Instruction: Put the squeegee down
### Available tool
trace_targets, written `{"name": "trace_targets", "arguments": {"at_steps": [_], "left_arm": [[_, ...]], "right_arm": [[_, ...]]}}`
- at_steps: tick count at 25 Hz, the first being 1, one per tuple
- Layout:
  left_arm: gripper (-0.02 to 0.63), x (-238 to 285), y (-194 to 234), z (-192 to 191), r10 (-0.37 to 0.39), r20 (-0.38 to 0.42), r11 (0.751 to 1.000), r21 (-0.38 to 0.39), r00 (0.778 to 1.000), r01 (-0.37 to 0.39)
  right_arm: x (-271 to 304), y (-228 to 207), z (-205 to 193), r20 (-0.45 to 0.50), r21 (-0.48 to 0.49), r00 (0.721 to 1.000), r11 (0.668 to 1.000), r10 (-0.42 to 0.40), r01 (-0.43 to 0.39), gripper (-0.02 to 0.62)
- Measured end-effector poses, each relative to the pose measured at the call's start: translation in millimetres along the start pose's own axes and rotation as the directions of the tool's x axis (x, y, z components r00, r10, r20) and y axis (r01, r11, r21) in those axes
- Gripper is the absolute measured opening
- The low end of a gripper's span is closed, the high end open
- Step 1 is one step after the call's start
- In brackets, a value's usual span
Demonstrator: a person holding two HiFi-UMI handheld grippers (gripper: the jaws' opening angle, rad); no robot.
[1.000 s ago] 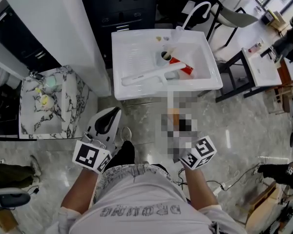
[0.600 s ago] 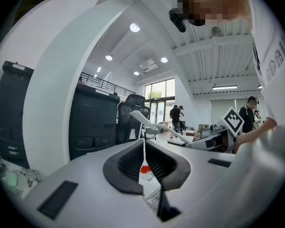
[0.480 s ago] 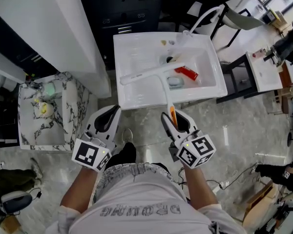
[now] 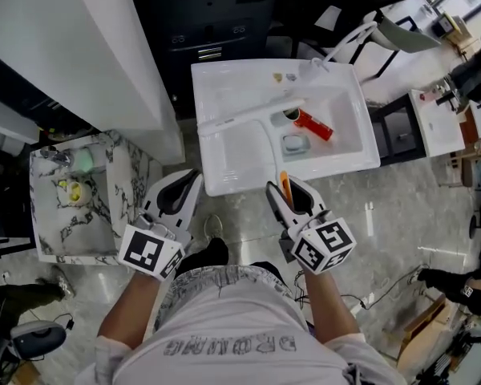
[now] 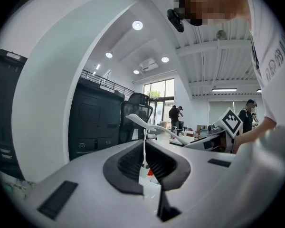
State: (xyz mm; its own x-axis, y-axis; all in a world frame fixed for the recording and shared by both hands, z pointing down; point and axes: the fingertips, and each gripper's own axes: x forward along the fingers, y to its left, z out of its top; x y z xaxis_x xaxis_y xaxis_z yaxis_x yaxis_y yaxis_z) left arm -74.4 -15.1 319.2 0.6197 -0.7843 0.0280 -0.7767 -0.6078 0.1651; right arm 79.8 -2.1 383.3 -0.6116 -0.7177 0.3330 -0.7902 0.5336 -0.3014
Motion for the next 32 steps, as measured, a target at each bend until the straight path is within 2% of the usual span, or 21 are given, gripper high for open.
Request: {"name": "trace_targets", "arguments": {"at_steps": [13, 32], "left_arm": [[0.023, 11, 47, 3, -0.007, -0.011, 1.000, -0.004, 1.000, 0.007], [0.021, 32, 87, -9, 0.074, -0.033, 0.997, -0.019, 0.997, -0.075]], "right_arm": [[43, -2, 10, -0.017, 0.001, 1.000, 1.000, -0.025, 0.025, 0.135], [98, -27, 11, -0.083, -0.005, 0.996, 1.000, 0.017, -0.017, 0.135]]}}
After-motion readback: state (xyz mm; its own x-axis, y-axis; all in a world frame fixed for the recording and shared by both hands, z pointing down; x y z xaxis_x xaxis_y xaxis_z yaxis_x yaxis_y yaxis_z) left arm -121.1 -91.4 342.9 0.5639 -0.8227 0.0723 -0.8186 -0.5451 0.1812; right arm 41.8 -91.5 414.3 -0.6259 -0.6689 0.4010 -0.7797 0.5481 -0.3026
